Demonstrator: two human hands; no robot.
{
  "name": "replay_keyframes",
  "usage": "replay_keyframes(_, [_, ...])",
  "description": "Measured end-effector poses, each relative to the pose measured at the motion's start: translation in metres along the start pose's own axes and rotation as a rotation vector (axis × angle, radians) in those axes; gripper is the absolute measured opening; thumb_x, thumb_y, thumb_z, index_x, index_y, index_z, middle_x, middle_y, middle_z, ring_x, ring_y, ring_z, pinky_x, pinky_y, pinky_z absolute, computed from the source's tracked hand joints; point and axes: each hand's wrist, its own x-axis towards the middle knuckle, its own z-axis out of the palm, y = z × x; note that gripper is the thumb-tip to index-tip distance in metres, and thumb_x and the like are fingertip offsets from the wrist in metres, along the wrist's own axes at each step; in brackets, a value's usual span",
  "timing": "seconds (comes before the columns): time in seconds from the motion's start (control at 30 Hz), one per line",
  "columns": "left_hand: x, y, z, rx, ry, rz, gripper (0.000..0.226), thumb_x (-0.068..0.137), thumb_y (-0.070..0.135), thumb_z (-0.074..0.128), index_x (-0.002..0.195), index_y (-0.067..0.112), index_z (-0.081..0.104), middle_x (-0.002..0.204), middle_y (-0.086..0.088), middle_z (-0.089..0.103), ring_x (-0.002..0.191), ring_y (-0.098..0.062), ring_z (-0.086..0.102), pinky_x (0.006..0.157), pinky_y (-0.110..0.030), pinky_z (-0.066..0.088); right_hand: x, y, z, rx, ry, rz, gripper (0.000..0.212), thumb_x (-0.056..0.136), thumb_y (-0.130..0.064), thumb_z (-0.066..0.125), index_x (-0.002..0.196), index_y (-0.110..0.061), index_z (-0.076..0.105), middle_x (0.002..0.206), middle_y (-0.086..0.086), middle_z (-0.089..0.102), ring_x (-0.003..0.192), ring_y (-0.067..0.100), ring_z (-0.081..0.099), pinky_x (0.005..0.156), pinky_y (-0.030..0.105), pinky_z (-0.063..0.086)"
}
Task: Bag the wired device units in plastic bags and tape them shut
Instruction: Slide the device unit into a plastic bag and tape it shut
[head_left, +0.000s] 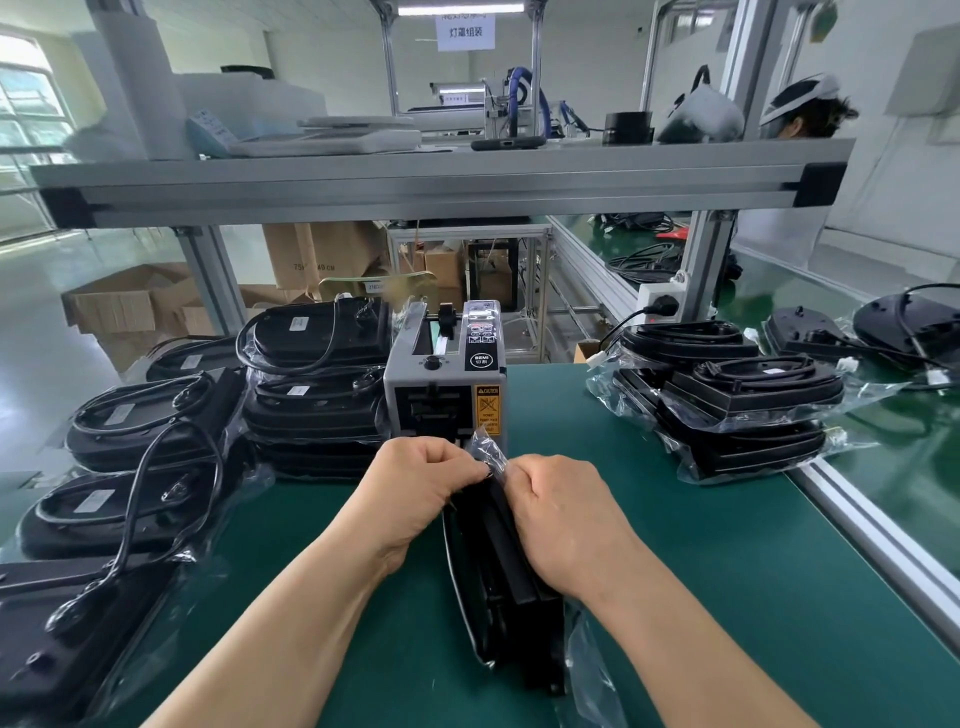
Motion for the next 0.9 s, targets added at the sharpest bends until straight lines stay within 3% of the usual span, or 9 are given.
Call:
replay_keyframes(0.47, [-0.0008, -0.0036, 0.0037, 0.043, 0.072, 0.046, 0.018, 0.078, 0.01, 0.078, 0.064, 0.006, 0.069, 0.054, 0.005, 0.059, 0.045, 0.0, 0.047, 0.044, -0.012, 0.038, 0.0009, 0.0002, 0.0009, -0.006, 0.01, -0.017, 0.047, 0.103, -0.03, 0.039, 0.057, -0.021, 0.038, 0.06, -0.003, 0.047, 0.054, 0.016, 0.04, 0.047, 0.027, 0.029])
replay_keyframes(0.63, [-0.0021, -0.0045, 0.0051, 0.087, 0.1, 0.056, 0.019, 0.078, 0.012, 0.077, 0.064, 0.007, 0.067, 0.061, 0.0, 0.059, 0.059, -0.01, 0.05, 0.055, -0.022, 0.042, 0.0009, -0.0002, 0.0012, 0.003, 0.006, -0.01, 0.046, 0.104, -0.031, 0.039, 0.058, -0.022, 0.039, 0.061, -0.002, 0.048, 0.056, 0.017, 0.041, 0.049, 0.028, 0.03])
replay_keyframes(0.73, [-0.0022, -0.005, 0.0055, 0.131, 0.109, 0.058, 0.021, 0.077, 0.013, 0.078, 0.061, 0.013, 0.066, 0.059, 0.002, 0.056, 0.058, -0.011, 0.047, 0.055, -0.024, 0.039, 0.0002, -0.0009, 0.001, -0.009, 0.006, -0.011, 0.046, 0.104, -0.031, 0.039, 0.058, -0.022, 0.038, 0.061, -0.003, 0.047, 0.055, 0.016, 0.04, 0.048, 0.028, 0.03])
replay_keyframes(0.83, [-0.0016, -0.004, 0.0057, 0.12, 0.154, 0.031, 0.017, 0.075, 0.018, 0.081, 0.081, 0.02, 0.065, 0.067, 0.007, 0.058, 0.056, -0.006, 0.05, 0.051, -0.016, 0.04, 0.0, -0.001, 0.0009, -0.015, 0.006, -0.014, 0.045, 0.104, -0.031, 0.039, 0.06, -0.022, 0.041, 0.062, -0.003, 0.049, 0.056, 0.017, 0.041, 0.049, 0.028, 0.032])
replay_keyframes(0.9, [-0.0013, -0.006, 0.0078, 0.042, 0.179, -0.029, 0.03, 0.076, 0.019, 0.081, 0.099, 0.022, 0.062, 0.08, 0.006, 0.06, 0.063, -0.004, 0.055, 0.055, -0.018, 0.041, -0.0001, -0.0008, 0.0013, -0.02, 0.002, -0.009, 0.043, 0.104, -0.03, 0.039, 0.062, -0.022, 0.043, 0.063, -0.003, 0.051, 0.056, 0.017, 0.043, 0.049, 0.028, 0.033])
